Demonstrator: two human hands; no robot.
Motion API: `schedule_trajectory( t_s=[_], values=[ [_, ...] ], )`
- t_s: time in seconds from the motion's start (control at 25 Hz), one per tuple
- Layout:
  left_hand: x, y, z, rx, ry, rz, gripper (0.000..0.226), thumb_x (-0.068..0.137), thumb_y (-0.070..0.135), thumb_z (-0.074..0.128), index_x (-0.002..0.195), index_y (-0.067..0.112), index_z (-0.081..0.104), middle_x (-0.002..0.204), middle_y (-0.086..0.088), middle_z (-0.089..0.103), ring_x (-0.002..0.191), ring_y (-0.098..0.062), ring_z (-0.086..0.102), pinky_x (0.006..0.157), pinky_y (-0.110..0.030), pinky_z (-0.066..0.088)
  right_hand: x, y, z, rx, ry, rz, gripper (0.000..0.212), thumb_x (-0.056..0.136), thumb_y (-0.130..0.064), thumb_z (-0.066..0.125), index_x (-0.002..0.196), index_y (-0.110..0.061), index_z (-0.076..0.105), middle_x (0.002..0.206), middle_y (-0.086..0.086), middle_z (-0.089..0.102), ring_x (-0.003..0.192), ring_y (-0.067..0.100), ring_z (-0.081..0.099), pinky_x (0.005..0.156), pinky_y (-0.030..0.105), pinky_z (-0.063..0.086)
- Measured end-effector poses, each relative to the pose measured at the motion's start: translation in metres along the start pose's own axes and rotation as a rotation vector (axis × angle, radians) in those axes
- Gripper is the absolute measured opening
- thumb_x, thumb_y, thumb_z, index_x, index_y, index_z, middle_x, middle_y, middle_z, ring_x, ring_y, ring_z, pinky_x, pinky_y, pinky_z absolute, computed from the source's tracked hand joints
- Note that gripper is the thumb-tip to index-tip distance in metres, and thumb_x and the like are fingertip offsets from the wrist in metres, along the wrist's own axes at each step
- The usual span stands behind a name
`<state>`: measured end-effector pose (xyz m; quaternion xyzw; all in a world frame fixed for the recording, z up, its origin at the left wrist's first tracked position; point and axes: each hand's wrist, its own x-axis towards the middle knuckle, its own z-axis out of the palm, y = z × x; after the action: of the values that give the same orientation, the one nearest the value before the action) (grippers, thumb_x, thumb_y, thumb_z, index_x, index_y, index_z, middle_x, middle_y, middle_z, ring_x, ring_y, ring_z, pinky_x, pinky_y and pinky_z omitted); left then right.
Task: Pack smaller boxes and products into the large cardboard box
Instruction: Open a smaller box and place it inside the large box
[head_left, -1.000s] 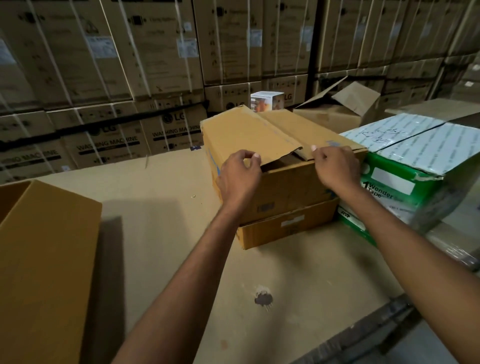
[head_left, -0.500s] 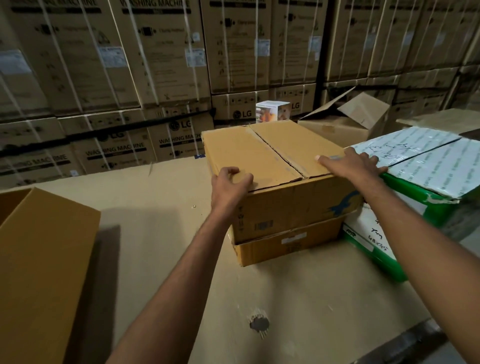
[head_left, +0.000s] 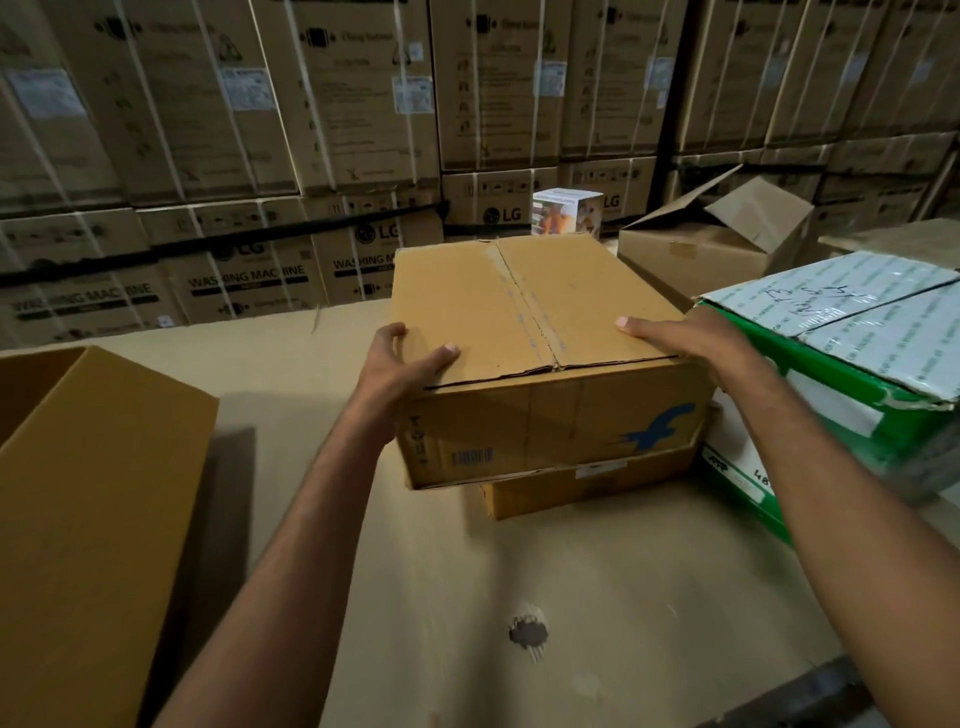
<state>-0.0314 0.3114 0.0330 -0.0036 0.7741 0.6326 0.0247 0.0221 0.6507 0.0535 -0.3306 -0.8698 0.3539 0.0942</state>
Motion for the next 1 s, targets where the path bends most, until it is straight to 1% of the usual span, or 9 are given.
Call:
schedule_trajectory(
  t_s=[0.08,0.16,0.24,0.44,0.56,0.64,0.76,0.88,1.0],
  values=[
    [-0.006,0.005,-0.011,0.012,0.031,0.034,0.082,0.077,0.041,0.088,0.147,0.03,0.047,0.141,-0.005,0.044,0.115,-0.026,0.056,0.076,-0.038,0.059,-0.013,-0.007,-0.001,-0.004,0.035,-0.064,0.106,0.064,-0.083,0.074,0.137,-0.009,0.055,0.134,0.015,0.061,0.117,0.035,0.059,0.089,0.045,0.053],
    [-0.014,0.015,-0.03,-0.003,0.083,0.072,0.079,0.075,0.041,0.089,0.144,0.031,0.052,0.139,-0.006,0.045,0.112,-0.025,0.058,0.071,-0.035,0.057,-0.03,-0.019,-0.01,-0.009,0.084,-0.151,0.091,0.065,-0.083,0.073,0.117,-0.009,0.065,0.114,0.011,0.068,0.096,0.028,0.062,0.067,0.035,0.046],
    [-0.021,0.022,-0.055,-0.001,0.099,0.126,0.079,0.074,0.044,0.089,0.144,0.033,0.053,0.131,-0.002,0.044,0.107,-0.02,0.06,0.066,-0.029,0.056,-0.052,-0.035,-0.02,0.016,0.136,-0.224,0.079,0.068,-0.079,0.074,0.105,-0.01,0.066,0.103,0.009,0.068,0.082,0.023,0.059,0.061,0.033,0.037],
    [-0.048,0.025,-0.111,0.038,0.207,0.391,0.07,0.074,0.055,0.085,0.137,0.041,0.058,0.138,0.004,0.05,0.107,-0.013,0.064,0.066,-0.018,0.058,-0.101,-0.079,-0.009,0.33,0.242,-0.486,0.077,0.076,-0.063,0.081,0.134,-0.018,0.057,0.109,-0.004,0.058,0.089,0.012,0.056,0.066,0.029,0.045],
    [-0.064,0.021,-0.156,0.072,0.314,0.475,0.064,0.07,0.064,0.085,0.128,0.053,0.061,0.137,0.009,0.059,0.119,-0.021,0.064,0.089,-0.04,0.061,-0.125,-0.103,0.023,0.438,0.236,-0.603,0.084,0.07,-0.072,0.079,0.137,-0.028,0.053,0.117,-0.011,0.063,0.105,0.013,0.065,0.086,0.042,0.059],
    [-0.077,0.022,-0.191,0.085,0.365,0.513,0.061,0.072,0.06,0.085,0.128,0.052,0.063,0.137,0.013,0.057,0.118,-0.016,0.063,0.091,-0.044,0.06,-0.146,-0.12,0.044,0.397,0.265,-0.662,0.085,0.074,-0.073,0.075,0.142,-0.027,0.051,0.125,-0.01,0.062,0.112,0.016,0.063,0.091,0.042,0.056],
    [-0.102,0.025,-0.246,0.118,0.407,0.558,0.058,0.075,0.053,0.085,0.129,0.046,0.064,0.14,0.009,0.055,0.106,-0.005,0.064,0.079,-0.028,0.062,-0.187,-0.149,0.069,0.415,0.288,-0.764,0.081,0.081,-0.067,0.074,0.148,-0.029,0.05,0.143,-0.005,0.059,0.124,0.016,0.058,0.096,0.037,0.051],
    [-0.121,0.033,-0.308,0.162,0.44,0.608,0.057,0.077,0.05,0.084,0.13,0.04,0.066,0.139,0.01,0.053,0.108,-0.004,0.063,0.073,-0.012,0.057,-0.229,-0.187,0.089,0.448,0.272,-0.842,0.068,0.084,-0.064,0.071,0.143,-0.032,0.059,0.145,-0.006,0.06,0.131,0.014,0.056,0.103,0.037,0.048],
    [-0.138,0.038,-0.388,0.224,0.488,0.612,0.058,0.075,0.056,0.083,0.128,0.043,0.066,0.142,0.01,0.052,0.118,-0.009,0.06,0.075,-0.013,0.055,-0.285,-0.231,0.121,0.518,0.258,-0.857,0.064,0.084,-0.064,0.069,0.14,-0.034,0.061,0.144,-0.009,0.061,0.131,0.01,0.055,0.105,0.037,0.048]
  ],
)
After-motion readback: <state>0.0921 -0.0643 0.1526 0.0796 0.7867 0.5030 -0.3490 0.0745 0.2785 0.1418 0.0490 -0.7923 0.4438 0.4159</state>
